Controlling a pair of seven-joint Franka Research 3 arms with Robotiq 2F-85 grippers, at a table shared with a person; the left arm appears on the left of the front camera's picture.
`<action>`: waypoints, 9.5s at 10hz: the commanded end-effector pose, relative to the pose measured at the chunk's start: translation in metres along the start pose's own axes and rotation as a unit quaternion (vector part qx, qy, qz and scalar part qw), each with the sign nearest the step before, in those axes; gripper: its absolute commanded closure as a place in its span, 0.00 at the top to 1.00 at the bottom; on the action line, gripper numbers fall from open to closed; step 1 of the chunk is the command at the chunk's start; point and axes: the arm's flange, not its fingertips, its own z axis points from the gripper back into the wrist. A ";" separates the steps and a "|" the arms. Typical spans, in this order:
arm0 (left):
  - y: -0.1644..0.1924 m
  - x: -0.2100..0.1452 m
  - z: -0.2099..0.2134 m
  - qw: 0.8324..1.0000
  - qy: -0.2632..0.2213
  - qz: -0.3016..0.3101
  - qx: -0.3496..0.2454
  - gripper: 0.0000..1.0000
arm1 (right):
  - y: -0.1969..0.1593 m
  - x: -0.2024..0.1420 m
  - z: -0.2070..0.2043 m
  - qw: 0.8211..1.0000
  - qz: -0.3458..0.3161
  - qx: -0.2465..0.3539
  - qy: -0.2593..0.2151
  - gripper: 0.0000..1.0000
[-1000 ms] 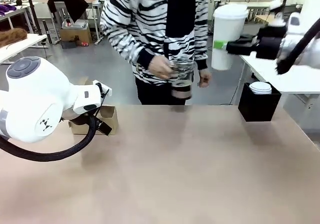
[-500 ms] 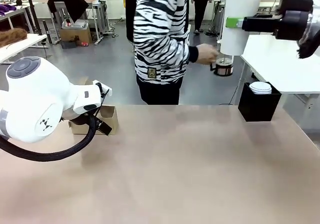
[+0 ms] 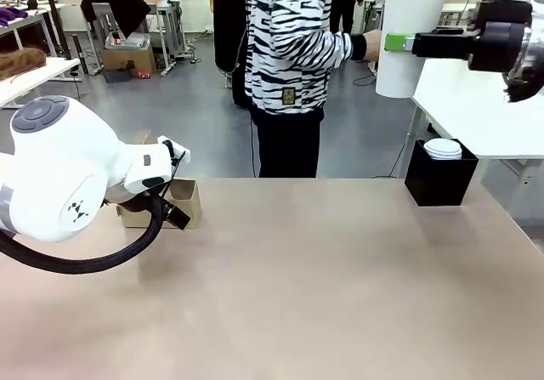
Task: Pour a drink into a cup and package it in a carrier.
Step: Position the Cup Carrier in the center of the table, then insert the held 600 ml Paper Cup into the Cup Carrier.
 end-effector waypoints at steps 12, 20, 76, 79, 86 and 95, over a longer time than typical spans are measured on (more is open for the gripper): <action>0.016 0.039 0.093 0.998 0.038 0.044 0.013 1.00 | -0.001 0.003 -0.003 1.000 0.011 -0.004 -0.001 0.80; 0.072 0.158 0.092 0.960 0.217 0.171 0.032 1.00 | -0.001 0.003 -0.003 1.000 0.011 -0.004 -0.001 0.80; -0.236 0.170 0.092 0.938 0.169 0.294 0.066 0.02 | -0.001 0.003 -0.003 1.000 0.011 -0.004 -0.001 0.80; -0.235 0.170 0.084 0.932 0.207 0.288 0.069 0.02 | -0.001 0.003 -0.003 1.000 0.011 -0.004 -0.001 0.80; -0.237 0.168 0.085 0.938 0.188 0.286 0.055 0.02 | -0.001 0.003 -0.003 1.000 0.011 -0.004 -0.001 0.80; -0.188 0.178 0.157 0.948 0.203 0.234 -0.068 0.82 | -0.027 -0.036 -0.025 0.996 -0.003 0.093 0.017 0.80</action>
